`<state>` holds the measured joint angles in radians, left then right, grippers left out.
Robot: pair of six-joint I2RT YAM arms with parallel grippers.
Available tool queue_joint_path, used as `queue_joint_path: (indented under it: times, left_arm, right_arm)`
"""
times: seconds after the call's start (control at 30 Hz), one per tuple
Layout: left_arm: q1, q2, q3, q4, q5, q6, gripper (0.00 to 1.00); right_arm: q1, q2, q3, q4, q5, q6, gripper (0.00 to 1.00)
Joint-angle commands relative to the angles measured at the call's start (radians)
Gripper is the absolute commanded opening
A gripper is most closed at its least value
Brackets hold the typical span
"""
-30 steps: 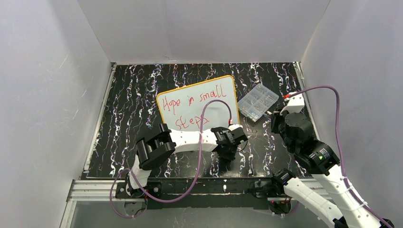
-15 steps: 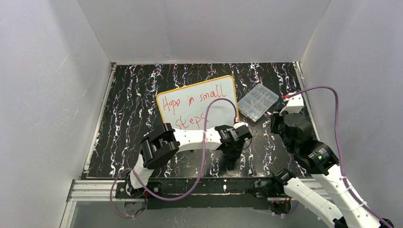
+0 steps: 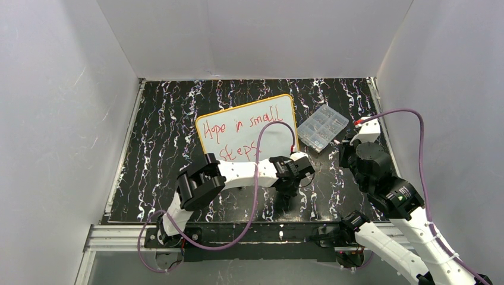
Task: Write a sentence on the whiteboard
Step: Close the whiteboard marker at the center of the board.
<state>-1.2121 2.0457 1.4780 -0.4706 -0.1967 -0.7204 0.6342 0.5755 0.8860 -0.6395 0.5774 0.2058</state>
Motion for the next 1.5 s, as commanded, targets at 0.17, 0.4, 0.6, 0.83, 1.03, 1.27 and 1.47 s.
queue_joint_path:
  times: [0.17, 0.4, 0.6, 0.83, 1.03, 1.27, 1.47]
  left_arm:
    - [0.019, -0.084, -0.068, -0.001, -0.029, 0.02, 0.29]
    - [0.019, -0.033, -0.004, -0.002, -0.009, 0.058, 0.34]
    - [0.019, -0.016, 0.001, -0.004, -0.025, 0.09, 0.31]
    - [0.018, 0.023, 0.033, -0.058, -0.058, 0.101, 0.21]
    - [0.019, 0.011, -0.005, -0.048, -0.069, 0.101, 0.0]
    - [0.018, -0.251, -0.191, 0.113, -0.093, 0.167, 0.0]
    - [0.042, -0.577, -0.265, 0.098, 0.027, 0.426, 0.0]
  right_arm:
    - [-0.003, -0.018, -0.002, 0.052, 0.022, -0.008, 0.02]
    - [-0.002, -0.018, -0.003, 0.051, 0.021, -0.008, 0.03]
    - [-0.002, -0.018, -0.004, 0.052, 0.024, -0.008, 0.03]
    - [-0.002, -0.022, -0.004, 0.05, 0.025, -0.008, 0.03]
    - [-0.002, -0.03, -0.002, 0.049, 0.028, -0.006, 0.03]
    - [-0.002, -0.027, 0.01, 0.05, -0.043, -0.013, 0.01]
    - [-0.003, -0.03, 0.025, 0.107, -0.304, 0.001, 0.01]
